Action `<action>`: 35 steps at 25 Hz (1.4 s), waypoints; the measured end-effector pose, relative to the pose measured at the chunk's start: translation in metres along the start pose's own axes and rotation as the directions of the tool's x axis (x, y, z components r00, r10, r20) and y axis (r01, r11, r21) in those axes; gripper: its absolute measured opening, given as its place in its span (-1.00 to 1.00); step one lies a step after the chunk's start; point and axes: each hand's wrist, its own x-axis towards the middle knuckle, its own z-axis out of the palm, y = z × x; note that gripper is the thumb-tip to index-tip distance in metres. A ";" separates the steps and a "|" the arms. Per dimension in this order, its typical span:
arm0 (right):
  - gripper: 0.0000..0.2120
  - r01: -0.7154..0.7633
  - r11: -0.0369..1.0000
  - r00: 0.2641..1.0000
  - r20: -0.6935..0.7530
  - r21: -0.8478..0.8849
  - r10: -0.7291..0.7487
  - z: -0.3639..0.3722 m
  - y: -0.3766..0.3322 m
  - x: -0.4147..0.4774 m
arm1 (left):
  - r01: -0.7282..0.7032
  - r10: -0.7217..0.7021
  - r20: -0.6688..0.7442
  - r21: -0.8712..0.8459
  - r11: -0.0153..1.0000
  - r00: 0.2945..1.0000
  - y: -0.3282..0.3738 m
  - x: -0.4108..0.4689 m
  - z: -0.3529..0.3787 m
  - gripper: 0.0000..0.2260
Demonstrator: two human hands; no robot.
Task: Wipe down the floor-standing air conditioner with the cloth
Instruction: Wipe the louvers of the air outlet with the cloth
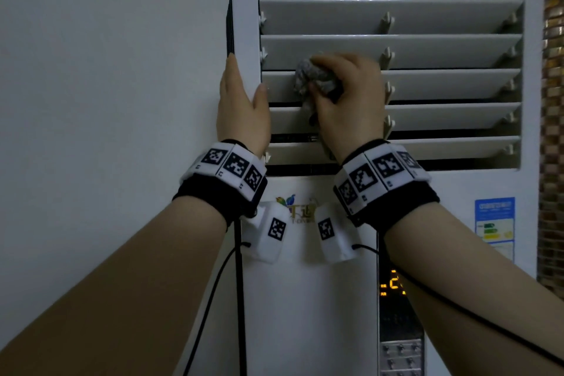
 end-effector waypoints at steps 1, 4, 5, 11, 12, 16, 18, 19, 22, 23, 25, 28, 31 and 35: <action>-0.68 0.000 0.999 0.999 0.040 -0.048 0.002 0.006 -0.002 0.004 | -0.003 0.003 -0.005 -0.009 1.000 1.000 0.000 0.002 0.001 -0.46; -0.67 0.009 0.993 0.988 0.153 -0.117 0.009 0.026 -0.011 0.012 | -0.019 0.019 -0.020 -0.016 1.000 1.000 -0.002 0.001 0.004 -0.47; -0.67 0.026 0.994 0.984 0.176 -0.109 -0.006 0.029 -0.012 0.014 | -0.024 0.024 -0.021 -0.018 1.000 1.000 -0.003 0.001 0.005 -0.47; -0.69 -0.059 0.993 0.994 0.081 -0.106 0.068 0.023 0.000 0.015 | -0.023 0.023 -0.017 -0.026 0.999 1.000 -0.004 0.002 0.007 -0.48; -0.68 -0.029 0.994 0.994 0.103 -0.106 0.040 0.026 -0.003 0.015 | -0.026 0.025 -0.018 -0.020 0.999 1.000 -0.004 0.002 0.007 -0.48; -0.67 0.037 0.995 0.984 0.174 -0.088 -0.022 0.019 0.003 0.019 | -0.033 0.032 -0.018 -0.014 0.999 0.999 -0.004 0.002 0.006 -0.48; -0.67 -0.050 0.993 0.991 0.115 -0.111 0.063 0.016 0.008 0.019 | -0.028 0.028 -0.023 0.000 1.000 0.999 -0.004 0.003 0.007 -0.47; -0.67 -0.071 0.990 0.992 0.094 -0.120 0.083 0.018 0.006 0.019 | -0.025 0.026 -0.031 0.019 0.999 0.999 -0.003 0.003 0.008 -0.47; -0.65 0.002 0.996 0.988 0.152 -0.095 0.013 0.028 -0.005 0.016 | -0.032 0.034 -0.032 0.060 0.998 0.999 -0.001 0.003 0.009 -0.48; -0.65 0.032 0.997 0.983 0.185 -0.077 -0.017 0.027 -0.005 0.017 | -0.036 0.037 -0.027 0.051 0.998 0.999 -0.001 0.003 0.008 -0.48; -0.65 0.035 0.996 0.983 0.182 -0.084 -0.019 0.018 0.005 0.019 | -0.029 0.030 -0.014 0.033 0.999 0.999 -0.001 0.003 0.006 -0.47; -0.68 -0.037 0.993 0.994 0.101 -0.113 0.048 0.007 0.016 0.018 | -0.020 0.021 -0.008 0.020 1.000 1.000 -0.001 0.002 0.007 -0.47; -0.68 0.045 0.993 0.983 0.183 -0.106 -0.025 0.009 0.014 0.018 | -0.023 0.023 -0.021 0.032 0.999 1.000 -0.002 0.002 0.008 -0.47; -0.68 -0.054 0.992 0.994 0.092 -0.113 0.064 -0.002 0.025 0.020 | -0.005 0.005 -0.024 0.018 1.000 1.000 -0.002 0.002 0.008 -0.47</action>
